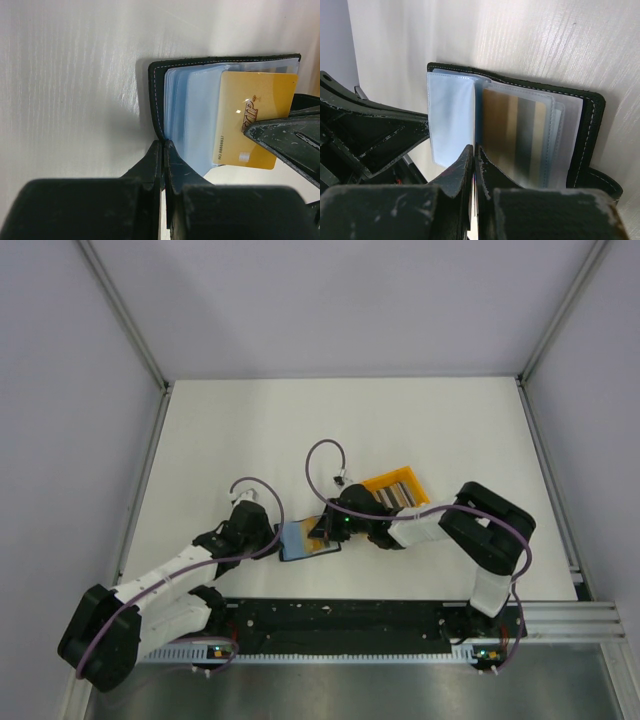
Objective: Put the credit cards into the card holder
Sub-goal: Insert the credit card into the card holder.
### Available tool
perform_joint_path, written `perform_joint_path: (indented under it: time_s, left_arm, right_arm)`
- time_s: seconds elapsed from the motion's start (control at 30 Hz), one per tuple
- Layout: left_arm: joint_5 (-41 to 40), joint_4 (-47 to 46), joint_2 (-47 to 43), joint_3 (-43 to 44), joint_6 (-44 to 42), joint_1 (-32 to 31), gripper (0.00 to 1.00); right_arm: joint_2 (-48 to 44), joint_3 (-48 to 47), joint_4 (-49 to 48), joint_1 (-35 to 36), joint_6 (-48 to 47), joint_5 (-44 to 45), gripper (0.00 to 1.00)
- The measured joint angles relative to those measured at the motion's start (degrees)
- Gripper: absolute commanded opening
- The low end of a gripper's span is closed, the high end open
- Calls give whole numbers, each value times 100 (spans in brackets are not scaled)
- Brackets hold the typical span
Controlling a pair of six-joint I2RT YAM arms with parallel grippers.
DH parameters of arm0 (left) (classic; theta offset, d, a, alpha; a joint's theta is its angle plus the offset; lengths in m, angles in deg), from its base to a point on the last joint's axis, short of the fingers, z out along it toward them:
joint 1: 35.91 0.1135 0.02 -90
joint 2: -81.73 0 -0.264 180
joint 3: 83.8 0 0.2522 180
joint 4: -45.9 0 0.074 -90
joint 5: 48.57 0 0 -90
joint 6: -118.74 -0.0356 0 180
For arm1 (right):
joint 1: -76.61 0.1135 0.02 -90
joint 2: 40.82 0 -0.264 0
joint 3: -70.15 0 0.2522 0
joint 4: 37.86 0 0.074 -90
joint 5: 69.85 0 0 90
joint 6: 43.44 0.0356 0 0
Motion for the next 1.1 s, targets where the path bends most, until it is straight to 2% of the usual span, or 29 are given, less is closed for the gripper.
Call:
perform_joint_path:
  time_s: [0.53,0.77,0.87,1.1]
  left_arm:
    - [-37,122,299,166,149,0,0]
    - [-42,125,299,168,155,0,0]
    - [-44,125,299,168,155,0,0]
    - [-44,107,315,168,157,0,0]
  right_arm:
    - [264,-2,-378,37,214,-142,0]
    - [308,-179,-153,136,302,-107,2]
    - [306,-267,57,170,275,-44,7]
    - [59,-673,1329,297,-120,492,39]
